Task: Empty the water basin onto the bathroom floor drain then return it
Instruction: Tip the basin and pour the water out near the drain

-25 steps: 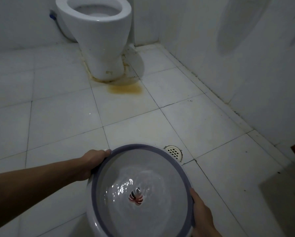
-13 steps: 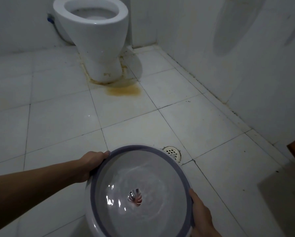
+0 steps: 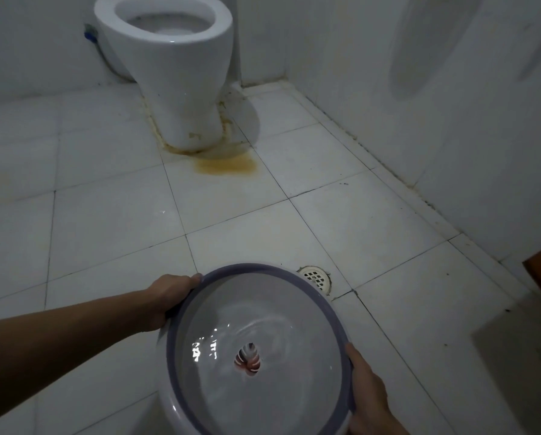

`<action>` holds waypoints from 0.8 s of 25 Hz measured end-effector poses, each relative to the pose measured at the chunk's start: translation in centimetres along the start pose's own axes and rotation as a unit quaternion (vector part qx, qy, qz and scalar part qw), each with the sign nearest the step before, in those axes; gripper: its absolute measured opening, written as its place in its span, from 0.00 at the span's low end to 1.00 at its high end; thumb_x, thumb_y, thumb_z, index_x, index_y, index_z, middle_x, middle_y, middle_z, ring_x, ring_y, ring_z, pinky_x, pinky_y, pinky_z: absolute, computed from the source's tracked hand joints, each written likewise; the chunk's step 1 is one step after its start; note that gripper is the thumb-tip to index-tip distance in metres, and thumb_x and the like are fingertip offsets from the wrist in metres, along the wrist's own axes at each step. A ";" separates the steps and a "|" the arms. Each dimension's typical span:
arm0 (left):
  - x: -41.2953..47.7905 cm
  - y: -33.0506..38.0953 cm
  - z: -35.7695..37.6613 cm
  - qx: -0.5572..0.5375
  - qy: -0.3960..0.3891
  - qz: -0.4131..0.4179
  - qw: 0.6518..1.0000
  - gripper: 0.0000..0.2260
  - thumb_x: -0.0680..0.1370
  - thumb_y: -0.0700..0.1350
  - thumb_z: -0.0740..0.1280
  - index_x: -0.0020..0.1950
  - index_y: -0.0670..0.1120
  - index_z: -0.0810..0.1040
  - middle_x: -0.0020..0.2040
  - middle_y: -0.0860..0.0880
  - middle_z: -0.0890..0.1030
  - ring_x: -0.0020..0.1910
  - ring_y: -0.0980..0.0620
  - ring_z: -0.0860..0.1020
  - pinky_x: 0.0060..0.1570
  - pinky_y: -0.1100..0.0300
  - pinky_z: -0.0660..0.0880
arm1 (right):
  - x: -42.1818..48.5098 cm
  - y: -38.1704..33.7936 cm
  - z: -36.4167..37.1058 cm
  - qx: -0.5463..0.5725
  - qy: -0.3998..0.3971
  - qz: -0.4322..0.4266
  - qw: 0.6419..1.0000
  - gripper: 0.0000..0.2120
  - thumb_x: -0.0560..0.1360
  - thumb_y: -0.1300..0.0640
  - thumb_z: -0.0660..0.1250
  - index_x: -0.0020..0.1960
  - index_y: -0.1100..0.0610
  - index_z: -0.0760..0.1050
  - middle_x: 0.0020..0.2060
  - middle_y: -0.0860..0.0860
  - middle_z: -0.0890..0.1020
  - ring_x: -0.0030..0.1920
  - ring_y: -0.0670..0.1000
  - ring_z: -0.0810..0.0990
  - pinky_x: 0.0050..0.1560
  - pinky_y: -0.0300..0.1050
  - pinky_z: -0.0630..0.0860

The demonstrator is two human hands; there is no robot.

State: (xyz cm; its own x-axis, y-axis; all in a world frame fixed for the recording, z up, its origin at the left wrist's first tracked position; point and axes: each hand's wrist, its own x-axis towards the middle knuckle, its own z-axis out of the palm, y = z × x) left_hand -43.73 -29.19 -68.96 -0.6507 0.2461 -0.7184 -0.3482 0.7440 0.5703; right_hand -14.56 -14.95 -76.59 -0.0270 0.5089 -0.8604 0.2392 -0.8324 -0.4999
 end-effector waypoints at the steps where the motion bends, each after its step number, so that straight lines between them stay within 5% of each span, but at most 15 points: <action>1: -0.2 0.1 0.0 0.000 -0.002 0.001 1.000 0.17 0.80 0.52 0.65 0.43 0.38 0.79 0.41 0.41 0.83 0.39 0.42 0.81 0.32 0.56 0.75 | 0.0 0.0 0.0 0.004 -0.001 0.000 1.000 0.30 0.78 0.45 0.67 0.67 0.68 0.75 0.63 0.64 0.80 0.61 0.66 0.79 0.66 0.62 0.74; 16: -0.6 0.5 0.1 0.008 0.004 0.009 1.000 0.18 0.80 0.51 0.66 0.50 0.35 0.79 0.44 0.40 0.82 0.42 0.40 0.81 0.40 0.51 0.77 | -0.8 -0.3 -0.2 0.031 -0.016 0.003 0.999 0.27 0.76 0.47 0.70 0.63 0.69 0.78 0.56 0.65 0.83 0.55 0.66 0.82 0.63 0.63 0.76; 20: -0.8 0.7 0.3 0.025 0.013 0.018 0.999 0.17 0.80 0.52 0.64 0.45 0.38 0.79 0.41 0.41 0.81 0.39 0.43 0.80 0.40 0.51 0.76 | -1.1 -0.5 0.0 0.027 -0.030 0.009 0.999 0.27 0.78 0.47 0.66 0.65 0.68 0.76 0.60 0.65 0.82 0.58 0.67 0.80 0.65 0.63 0.75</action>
State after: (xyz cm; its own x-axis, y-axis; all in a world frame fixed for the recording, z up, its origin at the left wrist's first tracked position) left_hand -43.25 -28.72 -68.13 -0.6798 0.2574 -0.6868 -0.2900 0.7657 0.5741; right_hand -14.65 -15.15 -75.39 -0.0824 0.4802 -0.8733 0.1867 -0.8533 -0.4868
